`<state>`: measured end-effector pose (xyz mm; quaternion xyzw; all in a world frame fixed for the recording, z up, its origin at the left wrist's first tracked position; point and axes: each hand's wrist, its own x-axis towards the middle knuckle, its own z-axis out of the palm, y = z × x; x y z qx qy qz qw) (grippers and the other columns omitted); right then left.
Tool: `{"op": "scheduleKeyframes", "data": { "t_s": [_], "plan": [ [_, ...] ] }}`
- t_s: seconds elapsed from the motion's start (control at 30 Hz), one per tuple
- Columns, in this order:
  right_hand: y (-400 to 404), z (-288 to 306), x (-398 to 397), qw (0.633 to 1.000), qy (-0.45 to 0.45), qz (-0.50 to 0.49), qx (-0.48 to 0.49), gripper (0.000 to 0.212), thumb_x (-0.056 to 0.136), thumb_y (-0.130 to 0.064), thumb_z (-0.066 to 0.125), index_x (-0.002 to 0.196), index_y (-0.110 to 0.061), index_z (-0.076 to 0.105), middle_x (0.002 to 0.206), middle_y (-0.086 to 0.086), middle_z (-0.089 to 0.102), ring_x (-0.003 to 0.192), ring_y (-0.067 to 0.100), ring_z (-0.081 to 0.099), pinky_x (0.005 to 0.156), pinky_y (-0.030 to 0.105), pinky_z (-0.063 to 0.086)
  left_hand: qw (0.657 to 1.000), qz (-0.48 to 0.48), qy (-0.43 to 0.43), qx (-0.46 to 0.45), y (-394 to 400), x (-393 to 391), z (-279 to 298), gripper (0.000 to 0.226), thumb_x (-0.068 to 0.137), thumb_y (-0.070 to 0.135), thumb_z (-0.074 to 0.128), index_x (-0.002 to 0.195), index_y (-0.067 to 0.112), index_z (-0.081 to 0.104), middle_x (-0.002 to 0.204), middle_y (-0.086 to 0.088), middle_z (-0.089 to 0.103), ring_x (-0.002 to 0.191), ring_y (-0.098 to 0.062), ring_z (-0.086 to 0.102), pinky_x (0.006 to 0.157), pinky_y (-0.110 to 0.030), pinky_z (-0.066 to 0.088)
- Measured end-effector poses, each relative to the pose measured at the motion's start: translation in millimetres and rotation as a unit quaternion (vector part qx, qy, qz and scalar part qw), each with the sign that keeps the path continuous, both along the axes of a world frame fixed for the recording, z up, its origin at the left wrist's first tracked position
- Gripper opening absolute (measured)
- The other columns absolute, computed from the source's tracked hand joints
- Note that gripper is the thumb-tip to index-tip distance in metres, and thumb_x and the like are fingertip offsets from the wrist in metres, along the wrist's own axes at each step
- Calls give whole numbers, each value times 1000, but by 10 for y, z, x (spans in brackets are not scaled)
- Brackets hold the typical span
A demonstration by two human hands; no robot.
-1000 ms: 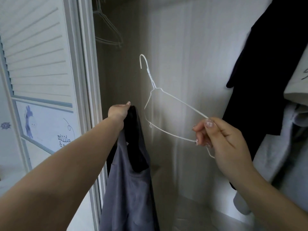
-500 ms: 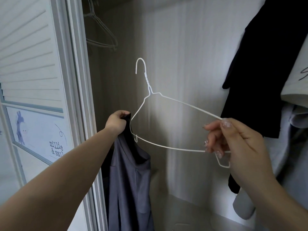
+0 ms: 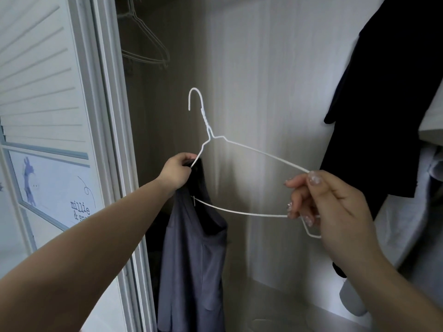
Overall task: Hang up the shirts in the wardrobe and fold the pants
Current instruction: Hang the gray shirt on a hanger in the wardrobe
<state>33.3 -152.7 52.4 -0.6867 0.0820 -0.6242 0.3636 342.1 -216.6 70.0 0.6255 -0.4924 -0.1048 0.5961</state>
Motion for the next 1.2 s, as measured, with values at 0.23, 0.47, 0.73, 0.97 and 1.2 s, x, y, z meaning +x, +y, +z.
{"op": "scheduleKeyframes", "data": {
  "t_s": [0.23,0.47,0.73,0.97,1.2],
  "plan": [
    [-181,-262,166,998,50,-28,8,27,95,-23,45,78,-22,65,58,5,61,44,0,47,45,10,35,984,-127,95,-79,51,-467,170,37,88,-14,43,90,15,67,83,3,72,75,-8,66,78,-21,54],
    [-384,-404,101,996,58,-66,1,30,94,-29,41,77,-34,66,63,2,61,50,7,50,50,19,42,972,-164,129,-107,153,-557,312,17,91,7,53,96,17,65,77,5,62,76,-9,59,81,-24,47],
    [-546,-614,115,985,-34,32,168,28,76,-20,62,102,-28,62,88,-15,71,81,-4,64,73,13,51,984,-43,41,-169,114,-549,336,13,95,18,57,84,22,62,77,8,62,68,4,57,70,-12,46],
    [-279,-1008,436,955,262,-111,-77,30,82,-35,65,107,-20,67,125,-14,53,79,3,60,78,9,44,981,-31,53,-183,98,-654,387,13,95,17,57,83,21,59,78,7,62,71,0,57,69,-10,46],
    [-452,-880,649,798,580,-142,-85,44,82,-56,59,109,-23,49,106,0,62,100,24,61,77,31,49,980,-27,31,-195,146,-586,382,6,96,16,55,98,16,61,87,6,63,78,1,58,73,-8,45]
  ]
}}
